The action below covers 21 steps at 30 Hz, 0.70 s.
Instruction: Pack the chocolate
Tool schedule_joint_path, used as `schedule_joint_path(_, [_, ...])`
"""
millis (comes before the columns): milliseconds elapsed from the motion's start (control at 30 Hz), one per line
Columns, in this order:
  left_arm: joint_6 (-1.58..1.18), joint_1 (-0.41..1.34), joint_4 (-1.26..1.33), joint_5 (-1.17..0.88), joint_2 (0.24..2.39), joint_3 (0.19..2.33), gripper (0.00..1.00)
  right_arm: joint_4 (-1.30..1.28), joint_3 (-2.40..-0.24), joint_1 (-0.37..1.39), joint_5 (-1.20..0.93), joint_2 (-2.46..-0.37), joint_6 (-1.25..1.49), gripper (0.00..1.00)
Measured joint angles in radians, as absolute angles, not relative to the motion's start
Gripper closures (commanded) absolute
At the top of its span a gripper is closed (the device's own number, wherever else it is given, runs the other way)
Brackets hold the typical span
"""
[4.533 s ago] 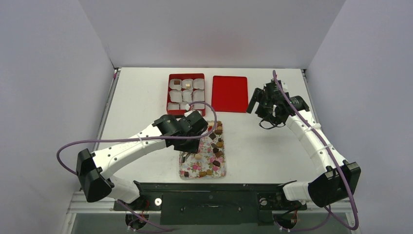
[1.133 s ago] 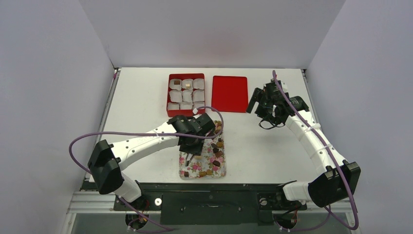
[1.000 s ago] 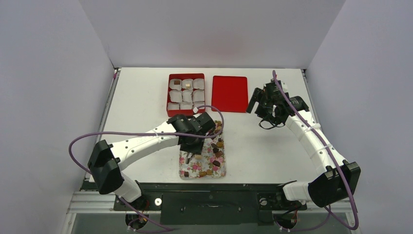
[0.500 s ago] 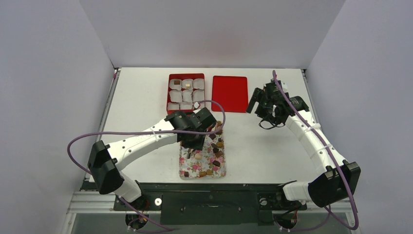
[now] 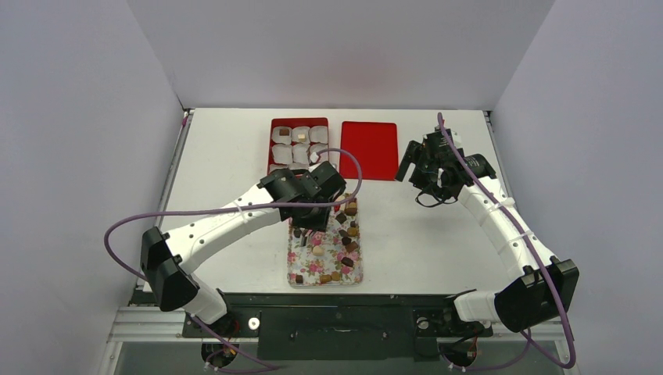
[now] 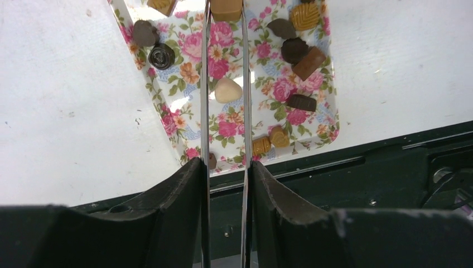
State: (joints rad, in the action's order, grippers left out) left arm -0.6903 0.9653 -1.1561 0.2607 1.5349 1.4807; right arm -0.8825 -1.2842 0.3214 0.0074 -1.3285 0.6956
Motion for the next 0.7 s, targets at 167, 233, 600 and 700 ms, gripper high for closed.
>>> schedule_joint_path(167, [-0.675, 0.945, -1.165, 0.27, 1.536, 1.542, 0.68, -0.883, -1.284, 0.321, 0.007, -1.328, 0.695, 0.16])
schedule_joint_path(233, [-0.667, 0.928, -1.169, 0.274, 1.537, 1.562, 0.68, -0.883, -1.284, 0.321, 0.007, -1.328, 0.694, 0.16])
schedule_joint_path(600, [-0.593, 0.777, -1.141, 0.276, 1.632, 1.702, 0.68, -0.889, -1.296, 0.32, 0.007, -1.328, 0.692, 0.16])
schedule_joint_path(700, [-0.574, 0.73, -1.116, 0.276, 1.687, 1.756, 0.68, -0.894, -1.306, 0.32, 0.007, -1.328, 0.692, 0.17])
